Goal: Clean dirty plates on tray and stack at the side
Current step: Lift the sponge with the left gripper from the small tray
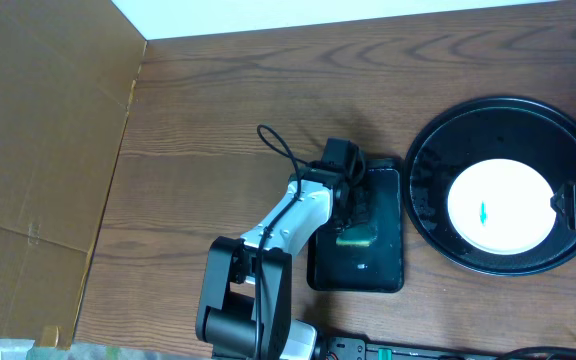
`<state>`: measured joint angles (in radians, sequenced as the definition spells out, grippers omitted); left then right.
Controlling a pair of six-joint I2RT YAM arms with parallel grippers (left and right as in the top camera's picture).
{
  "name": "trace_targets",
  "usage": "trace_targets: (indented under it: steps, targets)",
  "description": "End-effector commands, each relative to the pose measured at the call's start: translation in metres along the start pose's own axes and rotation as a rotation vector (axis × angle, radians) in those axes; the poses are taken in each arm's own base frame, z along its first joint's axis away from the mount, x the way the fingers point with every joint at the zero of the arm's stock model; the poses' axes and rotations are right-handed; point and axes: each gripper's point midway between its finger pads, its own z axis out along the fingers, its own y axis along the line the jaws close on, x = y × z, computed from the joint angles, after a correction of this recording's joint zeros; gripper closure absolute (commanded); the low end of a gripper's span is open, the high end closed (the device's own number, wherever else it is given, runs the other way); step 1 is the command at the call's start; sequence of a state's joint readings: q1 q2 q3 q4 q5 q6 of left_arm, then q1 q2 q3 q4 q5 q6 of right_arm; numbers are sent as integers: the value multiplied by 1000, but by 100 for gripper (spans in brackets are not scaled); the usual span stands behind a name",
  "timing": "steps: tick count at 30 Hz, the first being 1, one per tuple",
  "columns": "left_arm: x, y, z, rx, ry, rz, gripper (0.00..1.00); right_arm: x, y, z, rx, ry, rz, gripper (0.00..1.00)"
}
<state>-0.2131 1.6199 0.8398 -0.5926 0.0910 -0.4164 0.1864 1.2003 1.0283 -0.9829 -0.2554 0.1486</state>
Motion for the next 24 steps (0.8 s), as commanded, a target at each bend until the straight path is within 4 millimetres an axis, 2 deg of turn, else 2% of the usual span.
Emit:
trace_targets:
  steps: [1, 2, 4, 5, 6, 7, 9, 18, 24]
  targets:
    - [6, 5, 9, -17, 30, 5, 81, 0, 4, 0, -12, 3, -13, 58]
    - [6, 2, 8, 0, 34, 5, 85, 0, 4, 0, -11, 3, -13, 59]
    - [8, -4, 4, 37, 41, 9, 85, 0, 3, 0, -7, 2, -13, 59]
    - [8, -6, 2, 48, 39, 8, 73, -1, 2, 0, 3, 1, -13, 60]
    - [7, -7, -1, 54, 32, 10, 55, -1, -1, 0, 17, -2, -13, 60]
    - [6, -8, -4, 58, 23, 10, 44, -1, -2, 0, 27, -3, -12, 60]
    - [4, -8, -9, 64, 10, 12, 36, -2, -4, 0, 36, -5, -9, 60]
    - [0, -10, -36, 78, -46, 57, 36, -3, -4, 0, 35, -9, -9, 59]
    - [4, -5, -23, 60, -31, 54, 36, -3, -4, 0, 35, -12, -10, 59]
